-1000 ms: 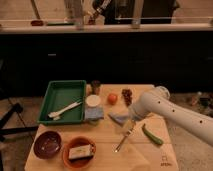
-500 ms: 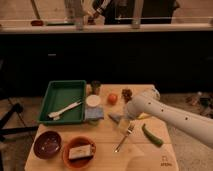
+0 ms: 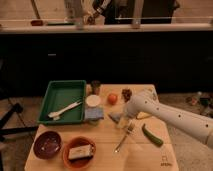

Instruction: Place towel in metal cup

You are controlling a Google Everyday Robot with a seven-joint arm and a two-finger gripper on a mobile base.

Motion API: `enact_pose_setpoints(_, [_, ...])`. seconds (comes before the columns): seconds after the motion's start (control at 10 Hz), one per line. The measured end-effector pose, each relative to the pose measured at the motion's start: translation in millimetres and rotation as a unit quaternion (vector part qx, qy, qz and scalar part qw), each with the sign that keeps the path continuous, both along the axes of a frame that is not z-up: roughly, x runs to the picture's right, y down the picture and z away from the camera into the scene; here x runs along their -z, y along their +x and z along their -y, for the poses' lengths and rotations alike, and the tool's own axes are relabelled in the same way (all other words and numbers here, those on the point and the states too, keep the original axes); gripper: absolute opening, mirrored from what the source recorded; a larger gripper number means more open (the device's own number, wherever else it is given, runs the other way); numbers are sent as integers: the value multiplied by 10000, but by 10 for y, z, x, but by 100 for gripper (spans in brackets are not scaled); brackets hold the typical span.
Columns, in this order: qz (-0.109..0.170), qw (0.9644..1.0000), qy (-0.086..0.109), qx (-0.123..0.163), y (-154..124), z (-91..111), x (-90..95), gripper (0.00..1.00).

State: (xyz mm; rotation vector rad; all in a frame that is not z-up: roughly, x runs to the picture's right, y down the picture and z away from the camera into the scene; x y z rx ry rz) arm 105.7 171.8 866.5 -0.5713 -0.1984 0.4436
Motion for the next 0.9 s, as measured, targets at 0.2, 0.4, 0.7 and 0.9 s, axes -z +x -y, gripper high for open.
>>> enact_pose_setpoints(0.2, [-46, 10000, -68, -19, 6, -8, -56, 80])
enact_pose_setpoints(0.4, [-55, 9999, -140, -13, -37, -17, -99, 80])
enact_pose_setpoints(0.7, [-107, 9998, -184, -34, -13, -43, -95, 74])
enact_pose_setpoints(0.9, [-102, 9998, -170, -56, 2, -48, -74, 54])
